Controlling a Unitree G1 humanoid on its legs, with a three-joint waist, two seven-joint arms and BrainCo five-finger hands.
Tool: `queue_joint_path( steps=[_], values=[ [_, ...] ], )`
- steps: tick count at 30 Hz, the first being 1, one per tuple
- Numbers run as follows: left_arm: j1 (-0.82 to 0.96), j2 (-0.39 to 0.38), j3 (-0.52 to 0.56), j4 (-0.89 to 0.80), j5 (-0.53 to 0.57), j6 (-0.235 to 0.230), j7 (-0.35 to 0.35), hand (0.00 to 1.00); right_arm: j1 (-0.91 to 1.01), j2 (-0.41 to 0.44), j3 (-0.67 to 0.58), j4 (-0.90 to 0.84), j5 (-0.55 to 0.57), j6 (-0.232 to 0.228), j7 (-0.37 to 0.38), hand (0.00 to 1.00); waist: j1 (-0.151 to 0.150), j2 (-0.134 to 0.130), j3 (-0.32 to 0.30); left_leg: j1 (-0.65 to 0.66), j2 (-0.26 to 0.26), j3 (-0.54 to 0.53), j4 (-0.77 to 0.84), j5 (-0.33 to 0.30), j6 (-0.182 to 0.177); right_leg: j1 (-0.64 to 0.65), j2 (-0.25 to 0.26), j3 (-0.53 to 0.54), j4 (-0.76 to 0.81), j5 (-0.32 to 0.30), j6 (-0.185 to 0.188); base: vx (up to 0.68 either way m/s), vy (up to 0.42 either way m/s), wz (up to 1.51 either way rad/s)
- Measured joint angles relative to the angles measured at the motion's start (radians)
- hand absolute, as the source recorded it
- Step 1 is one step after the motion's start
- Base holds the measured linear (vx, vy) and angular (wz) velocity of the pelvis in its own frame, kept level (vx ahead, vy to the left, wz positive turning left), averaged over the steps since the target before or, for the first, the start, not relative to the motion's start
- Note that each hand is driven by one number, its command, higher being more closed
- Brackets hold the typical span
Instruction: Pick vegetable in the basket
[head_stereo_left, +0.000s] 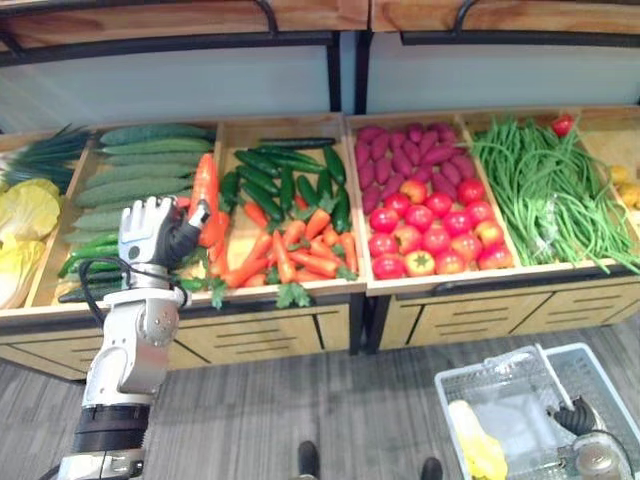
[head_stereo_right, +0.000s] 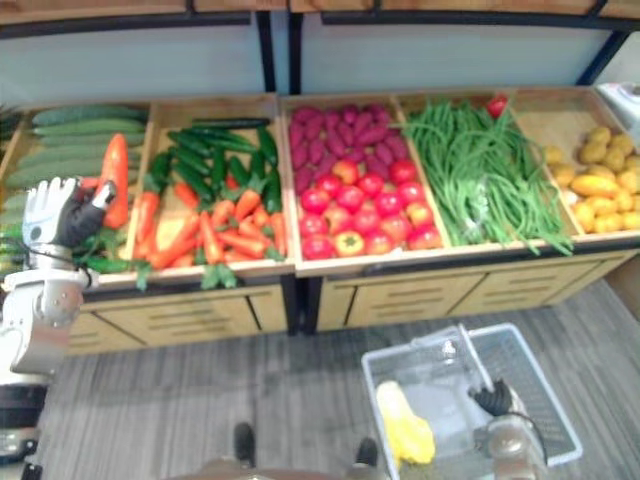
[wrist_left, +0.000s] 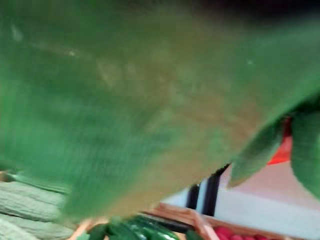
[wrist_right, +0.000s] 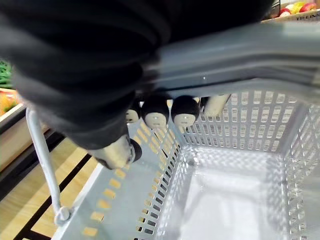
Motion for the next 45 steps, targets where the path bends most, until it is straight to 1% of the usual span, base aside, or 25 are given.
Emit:
queue_joint_path(
  steps=[3, 4, 5, 6, 7, 8, 9, 10, 12, 14, 17, 18, 19, 20, 22, 23, 24, 26, 28, 31, 35, 38, 42, 43, 45],
  values=[
    [0.042, -0.003, -0.012, -0.065, -0.011, -0.051, -0.003, 1.0, -0.009, -0.015, 0.003, 0.014, 0.0, 0.0, 0.0, 1.0, -0.006, 0.002, -0.021, 0.003, 0.006, 0.003, 0.0, 0.0, 0.0, 0.0, 0.006, 0.004, 0.001, 0.0, -0.001, -0.01, -0.008, -0.07],
    [0.062, -0.004, -0.033, -0.094, -0.047, -0.074, -0.009, 1.0, -0.012, -0.029, 0.016, 0.016, 0.0, 0.0, 0.0, 1.0, -0.004, 0.003, -0.023, 0.015, 0.009, 0.02, 0.0, -0.001, -0.001, 0.003, 0.009, 0.017, 0.003, -0.003, -0.005, -0.03, 0.0, -0.19],
    [0.069, -0.004, -0.045, -0.105, -0.051, -0.078, -0.012, 1.0, -0.016, -0.036, 0.029, 0.016, 0.0, 0.001, 0.0, 1.0, -0.002, 0.003, -0.023, 0.022, 0.01, 0.027, 0.0, -0.001, -0.002, 0.003, 0.01, 0.025, 0.003, -0.004, -0.007, -0.04, -0.001, -0.35],
    [0.088, -0.005, -0.066, -0.124, -0.083, -0.099, -0.019, 1.0, -0.03, -0.05, 0.06, 0.016, 0.0, 0.001, 0.0, 1.0, -0.002, 0.003, -0.024, 0.035, 0.013, 0.045, 0.0, -0.004, -0.005, 0.002, 0.013, 0.044, 0.005, -0.006, -0.01, -0.04, 0.0, -0.36],
    [0.095, -0.005, -0.081, -0.132, -0.089, -0.105, -0.022, 1.0, -0.039, -0.057, 0.078, 0.016, 0.0, 0.001, 0.0, 1.0, -0.002, 0.003, -0.024, 0.042, 0.016, 0.056, 0.0, -0.009, -0.011, -0.001, 0.016, 0.056, 0.006, -0.006, -0.01, -0.07, 0.002, -0.53],
    [0.106, -0.006, -0.11, -0.145, -0.095, -0.122, -0.036, 1.0, -0.057, -0.068, 0.107, 0.016, -0.01, 0.0, 0.0, 1.0, -0.002, 0.003, -0.024, 0.055, 0.02, 0.082, 0.0, -0.013, -0.015, -0.007, 0.02, 0.083, 0.008, -0.004, -0.012, -0.08, 0.003, -0.63],
    [0.119, -0.007, -0.14, -0.154, -0.128, -0.146, -0.044, 1.0, -0.075, -0.073, 0.133, 0.016, -0.024, -0.001, -0.001, 1.0, -0.005, 0.003, -0.024, 0.072, 0.024, 0.111, 0.0, -0.017, -0.018, -0.015, 0.026, 0.114, 0.008, -0.006, -0.009, -0.09, -0.001, -0.71],
    [0.128, -0.007, -0.153, -0.164, -0.13, -0.152, -0.046, 1.0, -0.084, -0.075, 0.148, 0.015, -0.031, -0.001, -0.001, 1.0, -0.005, 0.004, -0.026, 0.08, 0.026, 0.13, 0.0, -0.02, -0.02, -0.023, 0.03, 0.135, 0.01, -0.006, -0.009, -0.05, -0.009, -0.86],
    [0.153, -0.007, -0.198, -0.187, -0.176, -0.183, -0.063, 1.0, -0.115, -0.083, 0.205, 0.014, -0.036, -0.002, 0.0, 1.0, -0.008, 0.005, -0.027, 0.11, 0.035, 0.188, 0.0, -0.029, -0.025, -0.036, 0.045, 0.199, 0.018, -0.006, -0.008, -0.02, -0.016, -0.92],
    [0.168, -0.007, -0.263, -0.198, -0.238, -0.208, -0.089, 1.0, -0.151, -0.102, 0.283, 0.006, -0.038, -0.001, 0.001, 1.0, -0.023, 0.009, -0.028, 0.145, 0.047, 0.254, 0.0, -0.037, -0.034, -0.048, 0.062, 0.269, 0.022, -0.006, -0.008, -0.02, -0.035, -0.89],
    [0.169, -0.007, -0.361, -0.2, -0.287, -0.225, -0.122, 1.0, -0.19, -0.113, 0.373, -0.042, -0.042, 0.001, 0.005, 1.0, -0.023, 0.016, -0.028, 0.196, 0.062, 0.357, 0.0, -0.053, -0.052, -0.059, 0.093, 0.358, 0.022, -0.003, -0.002, 0.02, -0.027, -1.07],
    [0.169, -0.008, -0.401, -0.208, -0.291, -0.226, -0.13, 1.0, -0.197, -0.114, 0.397, -0.072, -0.048, 0.001, 0.007, 1.0, -0.026, 0.019, -0.028, 0.214, 0.068, 0.392, 0.001, -0.058, -0.059, -0.064, 0.105, 0.384, 0.023, -0.003, -0.002, 0.02, -0.027, -1.01],
    [0.168, -0.009, -0.451, -0.23, -0.332, -0.229, -0.149, 1.0, -0.202, -0.114, 0.425, -0.122, -0.059, 0.001, 0.011, 1.0, -0.025, 0.02, -0.028, 0.23, 0.078, 0.445, 0.001, -0.065, -0.068, -0.076, 0.123, 0.418, 0.025, -0.003, -0.002, 0.02, -0.025, -1.03],
    [0.164, -0.01, -0.476, -0.239, -0.351, -0.234, -0.157, 1.0, -0.202, -0.115, 0.437, -0.145, -0.06, 0.001, 0.013, 1.0, -0.026, 0.023, -0.029, 0.237, 0.083, 0.468, 0.003, -0.068, -0.07, -0.078, 0.133, 0.431, 0.025, -0.003, -0.002, 0.02, -0.025, -1.14],
    [0.12, -0.012, -0.58, -0.267, -0.398, -0.252, -0.17, 1.0, -0.205, -0.114, 0.482, -0.25, -0.066, 0.001, 0.02, 1.0, -0.025, 0.023, -0.029, 0.267, 0.106, 0.561, 0.008, -0.075, -0.082, -0.11, 0.175, 0.473, 0.043, -0.003, -0.002, 0.03, -0.033, -0.98],
    [0.101, -0.017, -0.605, -0.267, -0.401, -0.257, -0.174, 1.0, -0.205, -0.114, 0.495, -0.275, -0.066, 0.0, 0.02, 1.0, -0.025, 0.024, -0.028, 0.278, 0.114, 0.579, 0.009, -0.077, -0.087, -0.112, 0.185, 0.481, 0.047, -0.003, -0.002, 0.11, -0.117, -1.63],
    [-0.015, -0.03, -0.759, -0.268, -0.447, -0.282, -0.215, 1.0, -0.242, -0.118, 0.604, -0.411, -0.064, -0.016, 0.042, 1.0, -0.025, 0.044, -0.023, 0.318, 0.248, 0.681, 0.219, -0.186, -0.161, -0.113, 0.257, 0.49, 0.094, 0.037, -0.017, 0.13, -0.117, -1.4],
    [-0.066, -0.033, -0.813, -0.27, -0.479, -0.293, -0.247, 1.0, -0.273, -0.139, 0.631, -0.444, -0.027, -0.028, 0.042, 1.0, -0.029, 0.07, -0.013, 0.318, 0.301, 0.708, 0.291, -0.215, -0.17, -0.115, 0.283, 0.491, 0.092, 0.046, -0.034, 0.1, -0.064, -0.82],
    [-0.098, -0.032, -0.847, -0.27, -0.479, -0.293, -0.255, 1.0, -0.289, -0.143, 0.634, -0.455, -0.016, -0.028, 0.042, 1.0, -0.029, 0.081, -0.005, 0.316, 0.318, 0.718, 0.316, -0.224, -0.171, -0.115, 0.291, 0.488, 0.092, 0.053, -0.043, 0.03, 0.023, -0.08],
    [-0.123, -0.029, -0.908, -0.27, -0.479, -0.295, -0.279, 1.0, -0.298, -0.162, 0.678, -0.475, 0.013, -0.034, 0.053, 1.0, -0.026, 0.087, -0.001, 0.315, 0.327, 0.733, 0.335, -0.24, -0.169, -0.112, 0.285, 0.482, 0.092, 0.053, -0.043, 0.01, 0.056, 0.02],
    [-0.128, -0.028, -1.0, -0.265, -0.474, -0.295, -0.3, 1.0, -0.298, -0.203, 0.76, -0.533, 0.013, -0.066, 0.089, 1.0, -0.028, 0.084, 0.005, 0.31, 0.319, 0.733, 0.361, -0.272, -0.167, -0.108, 0.263, 0.479, 0.092, 0.052, -0.043, -0.04, 0.077, 0.04],
    [-0.145, -0.028, -1.03, -0.258, -0.457, -0.296, -0.314, 1.0, -0.298, -0.217, 0.795, -0.546, 0.013, -0.093, 0.116, 1.0, -0.031, 0.083, 0.008, 0.301, 0.313, 0.73, 0.38, -0.296, -0.17, -0.108, 0.246, 0.48, 0.092, 0.052, -0.043, -0.05, 0.062, 0.06],
    [-0.152, -0.031, -1.047, -0.2, -0.424, -0.3, -0.314, 1.0, -0.298, -0.217, 0.85, -0.575, 0.044, -0.099, 0.145, 1.0, -0.04, 0.083, 0.01, 0.297, 0.309, 0.731, 0.391, -0.305, -0.169, -0.108, 0.237, 0.481, 0.092, 0.05, -0.041, -0.04, 0.043, 0.02],
    [-0.18, -0.048, -1.1, -0.156, -0.381, -0.301, -0.316, 1.0, -0.298, -0.215, 0.887, -0.583, 0.062, -0.106, 0.168, 1.0, -0.049, 0.084, 0.017, 0.296, 0.313, 0.732, 0.401, -0.31, -0.168, -0.109, 0.238, 0.481, 0.092, 0.05, -0.041, -0.04, 0.034, -0.03],
    [-0.185, -0.069, -1.106, -0.142, -0.379, -0.303, -0.316, 1.0, -0.302, -0.215, 0.887, -0.583, 0.062, -0.106, 0.171, 1.0, -0.051, 0.086, 0.021, 0.295, 0.315, 0.733, 0.409, -0.314, -0.164, -0.109, 0.238, 0.485, 0.092, 0.05, -0.041, -0.02, 0.017, -0.02]
  ],
)
